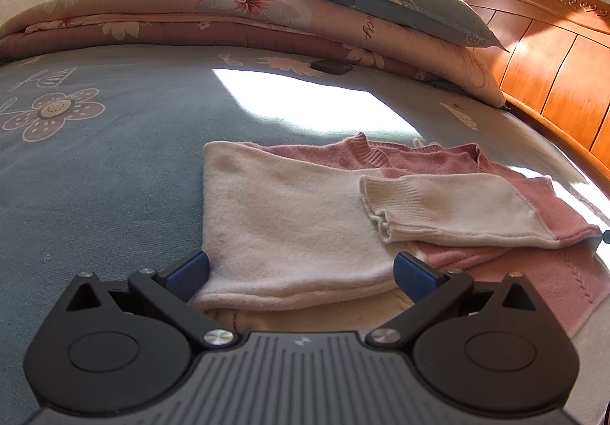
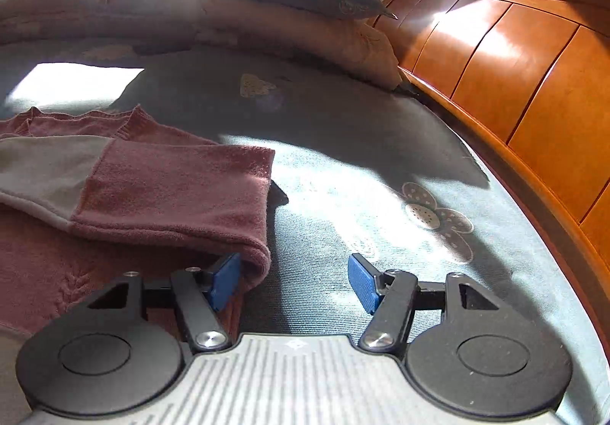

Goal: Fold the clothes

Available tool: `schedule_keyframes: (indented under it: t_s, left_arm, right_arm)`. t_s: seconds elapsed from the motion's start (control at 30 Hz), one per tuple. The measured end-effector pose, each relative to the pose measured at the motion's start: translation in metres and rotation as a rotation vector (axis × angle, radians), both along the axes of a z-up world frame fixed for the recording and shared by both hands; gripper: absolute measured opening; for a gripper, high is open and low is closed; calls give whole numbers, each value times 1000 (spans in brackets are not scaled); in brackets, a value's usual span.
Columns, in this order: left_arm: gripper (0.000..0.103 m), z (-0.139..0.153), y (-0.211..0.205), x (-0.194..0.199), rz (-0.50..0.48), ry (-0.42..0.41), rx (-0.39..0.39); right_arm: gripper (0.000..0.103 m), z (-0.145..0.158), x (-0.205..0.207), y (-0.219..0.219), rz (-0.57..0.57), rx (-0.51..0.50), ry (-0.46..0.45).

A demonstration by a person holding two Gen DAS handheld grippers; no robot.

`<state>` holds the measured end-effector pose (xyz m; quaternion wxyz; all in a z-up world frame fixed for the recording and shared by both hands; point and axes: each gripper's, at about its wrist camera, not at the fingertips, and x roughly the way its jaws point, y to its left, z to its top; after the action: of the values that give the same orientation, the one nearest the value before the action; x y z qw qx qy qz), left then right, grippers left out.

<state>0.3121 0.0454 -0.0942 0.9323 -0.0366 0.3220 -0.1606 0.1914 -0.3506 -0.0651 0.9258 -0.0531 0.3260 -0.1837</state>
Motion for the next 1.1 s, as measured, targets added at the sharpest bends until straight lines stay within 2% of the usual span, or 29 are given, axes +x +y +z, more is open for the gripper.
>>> schedule_keyframes:
  t_s: [0.03, 0.07, 0.17, 0.27, 0.33, 0.37, 0.4, 0.43, 0.5, 0.63, 0.77, 0.9, 1.0, 1.1]
  left_arm:
    - [102, 0, 0, 0, 0, 0, -1]
    - [102, 0, 0, 0, 0, 0, 0]
    - [102, 0, -1, 0, -1, 0, 5]
    - [102, -1, -1, 0, -4, 0, 10]
    - [102, -1, 0, 1, -6, 1, 10]
    - [102, -1, 0, 1, -6, 2, 10]
    - [102, -2, 0, 1, -6, 2, 10]
    - [102, -2, 0, 1, -6, 1, 10]
    - [102, -2, 0, 0, -7, 1, 11]
    - [102, -2, 1, 0, -9, -1, 11]
    - [102, -3, 0, 1, -8, 1, 11]
    - [102, -3, -2, 1, -8, 0, 22]
    - [102, -5, -3, 2, -8, 2, 35]
    - [102, -5, -2, 2, -3, 8, 29]
  right_arm:
    - [46, 7, -1, 0, 10, 27, -30]
    - [39, 14, 1, -3, 20, 77, -64]
    - [34, 21, 16, -10, 50, 224, -117]
    - [31, 4, 30, -12, 38, 278, -68]
    - [28, -14, 31, -14, 12, 275, -18]
    - [28, -25, 27, -13, 1, 245, -10]
    - [29, -30, 21, -13, 3, 228, -39]
    - [29, -31, 18, -15, 0, 240, -54]
    - [30, -29, 17, -18, -4, 257, -58]
    - [32, -19, 20, -11, 0, 225, -45]
    - [33, 0, 7, -14, 39, 337, -160]
    - [33, -3, 11, -11, 127, 464, -119]
    - [31, -26, 26, -19, 97, 456, -54]
    - [32, -22, 25, -33, 61, 573, -87]
